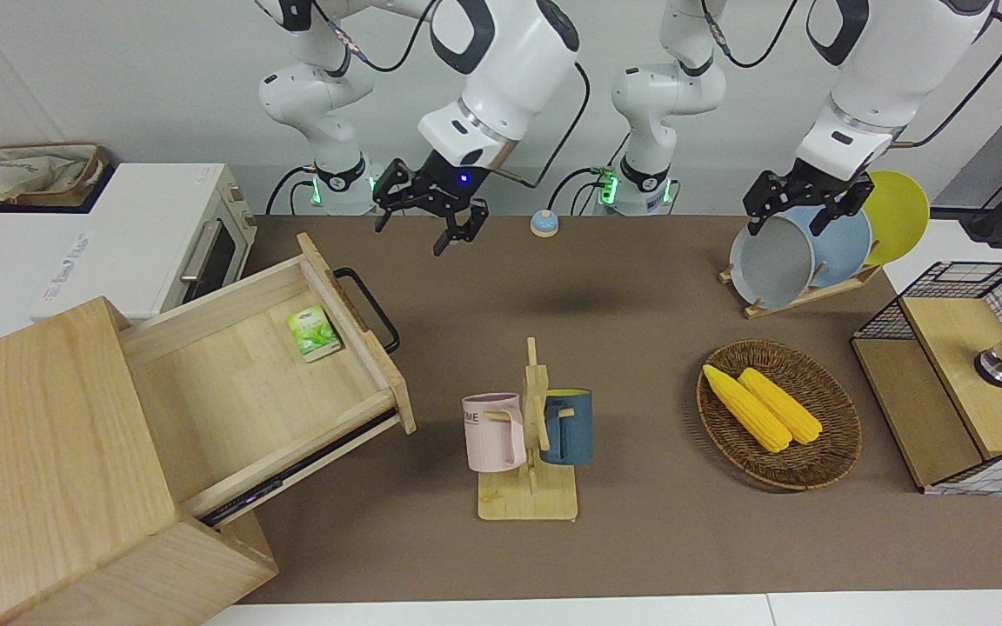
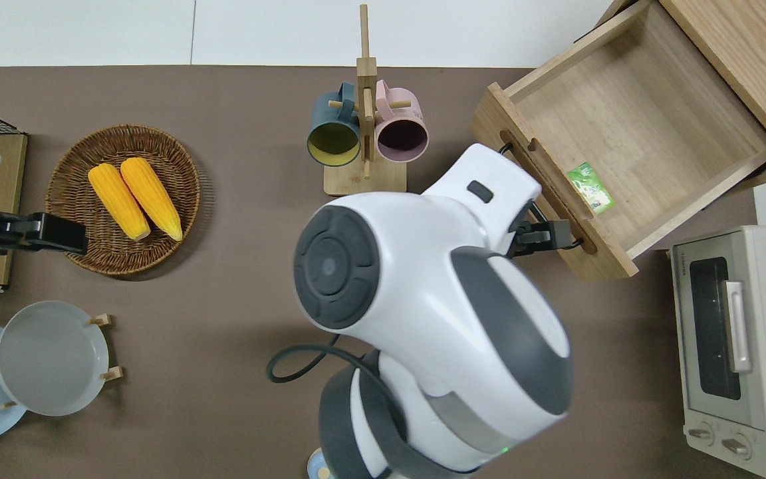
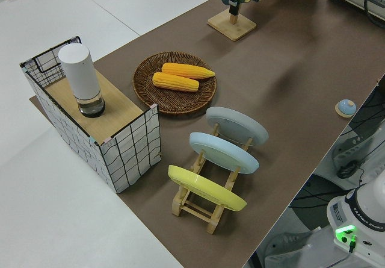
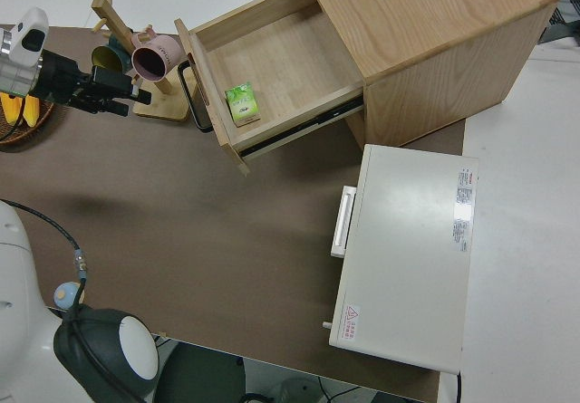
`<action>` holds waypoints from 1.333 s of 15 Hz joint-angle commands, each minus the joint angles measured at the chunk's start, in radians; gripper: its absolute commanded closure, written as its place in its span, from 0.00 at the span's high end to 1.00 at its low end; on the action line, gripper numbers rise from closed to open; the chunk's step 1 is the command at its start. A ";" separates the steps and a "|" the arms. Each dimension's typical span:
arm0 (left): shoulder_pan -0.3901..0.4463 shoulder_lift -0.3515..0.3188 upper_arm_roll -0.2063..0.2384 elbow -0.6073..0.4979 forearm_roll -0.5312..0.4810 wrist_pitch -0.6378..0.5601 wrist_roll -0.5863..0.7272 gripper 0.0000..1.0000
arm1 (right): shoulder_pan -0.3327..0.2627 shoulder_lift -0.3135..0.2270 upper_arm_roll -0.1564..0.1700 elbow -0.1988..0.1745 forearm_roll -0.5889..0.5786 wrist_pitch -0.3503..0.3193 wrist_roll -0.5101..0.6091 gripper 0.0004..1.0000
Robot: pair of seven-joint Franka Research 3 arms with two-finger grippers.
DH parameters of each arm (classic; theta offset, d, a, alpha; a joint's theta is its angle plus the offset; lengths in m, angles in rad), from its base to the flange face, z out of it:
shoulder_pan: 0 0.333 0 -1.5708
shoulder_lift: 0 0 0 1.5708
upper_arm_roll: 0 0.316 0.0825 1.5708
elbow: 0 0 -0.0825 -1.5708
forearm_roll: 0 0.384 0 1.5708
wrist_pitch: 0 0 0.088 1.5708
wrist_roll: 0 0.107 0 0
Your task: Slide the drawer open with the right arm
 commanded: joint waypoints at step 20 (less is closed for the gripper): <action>0.005 0.011 -0.007 0.026 0.017 -0.020 0.010 0.99 | -0.553 -0.203 0.014 -0.114 0.547 0.133 -0.443 0.98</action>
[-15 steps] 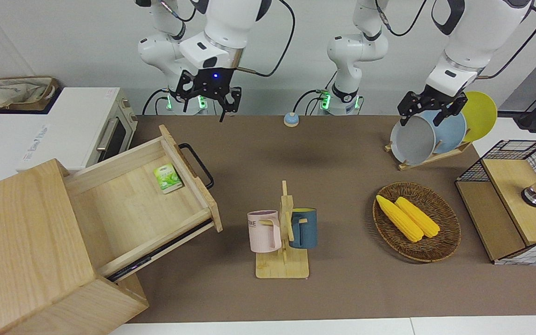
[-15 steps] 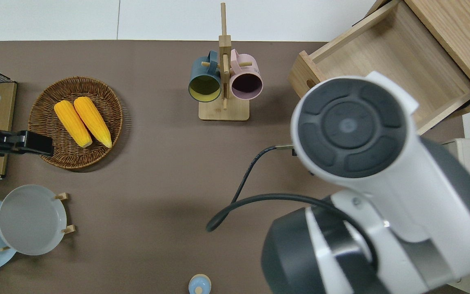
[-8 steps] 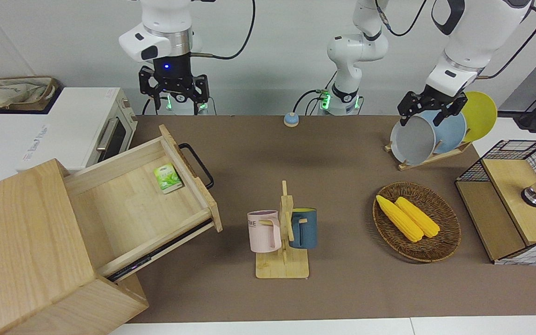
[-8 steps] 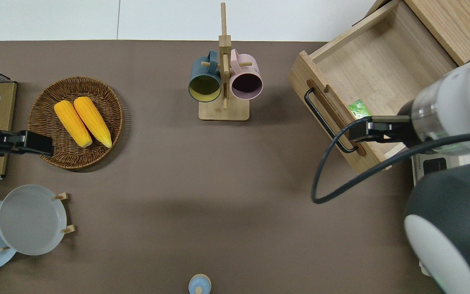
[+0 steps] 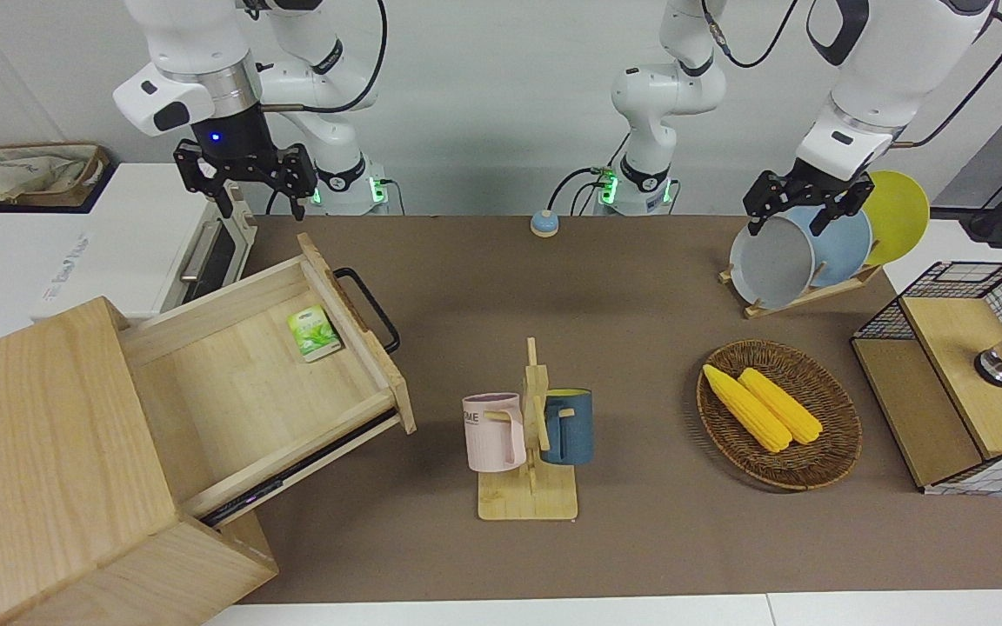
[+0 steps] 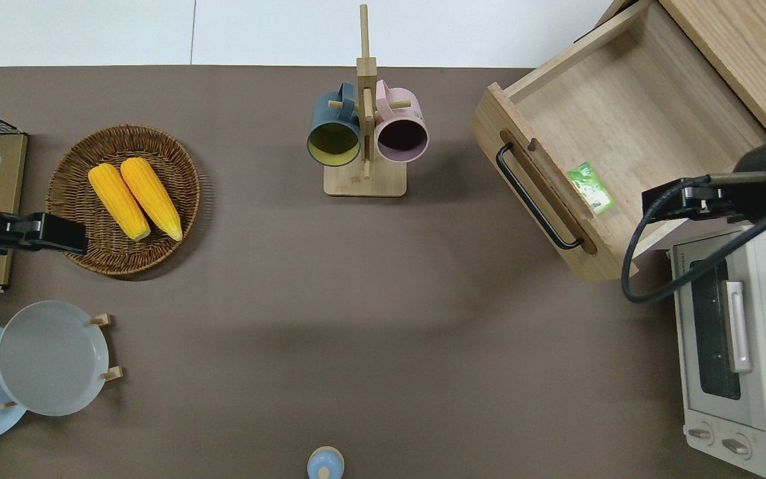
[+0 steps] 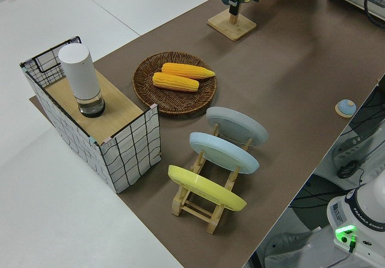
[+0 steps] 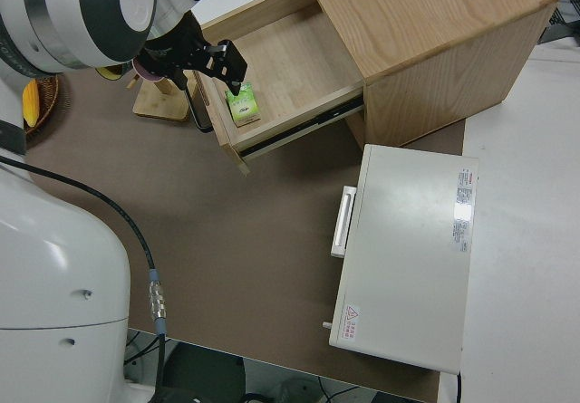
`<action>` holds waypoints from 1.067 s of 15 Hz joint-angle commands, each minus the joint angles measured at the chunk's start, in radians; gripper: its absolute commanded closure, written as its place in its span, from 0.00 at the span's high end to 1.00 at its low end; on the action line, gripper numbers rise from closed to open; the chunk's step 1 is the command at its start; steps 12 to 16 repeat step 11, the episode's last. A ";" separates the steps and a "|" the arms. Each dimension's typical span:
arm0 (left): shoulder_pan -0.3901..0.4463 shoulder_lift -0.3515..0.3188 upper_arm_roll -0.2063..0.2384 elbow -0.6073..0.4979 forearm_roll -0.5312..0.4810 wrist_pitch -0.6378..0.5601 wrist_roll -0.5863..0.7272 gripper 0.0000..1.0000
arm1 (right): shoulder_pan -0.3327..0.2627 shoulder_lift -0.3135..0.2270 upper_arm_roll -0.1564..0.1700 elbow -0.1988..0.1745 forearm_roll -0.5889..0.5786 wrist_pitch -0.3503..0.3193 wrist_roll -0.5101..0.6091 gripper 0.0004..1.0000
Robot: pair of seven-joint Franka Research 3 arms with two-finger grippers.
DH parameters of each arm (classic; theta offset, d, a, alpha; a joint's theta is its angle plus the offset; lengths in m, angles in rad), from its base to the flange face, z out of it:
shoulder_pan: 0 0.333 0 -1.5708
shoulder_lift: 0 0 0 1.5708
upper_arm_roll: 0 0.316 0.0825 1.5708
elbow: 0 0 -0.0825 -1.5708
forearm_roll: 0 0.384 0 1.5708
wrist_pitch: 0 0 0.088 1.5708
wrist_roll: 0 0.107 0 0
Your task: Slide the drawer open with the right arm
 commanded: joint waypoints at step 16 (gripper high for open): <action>0.005 0.011 -0.007 0.026 0.017 -0.020 0.010 0.99 | -0.056 0.003 0.011 -0.060 0.093 0.052 -0.086 0.99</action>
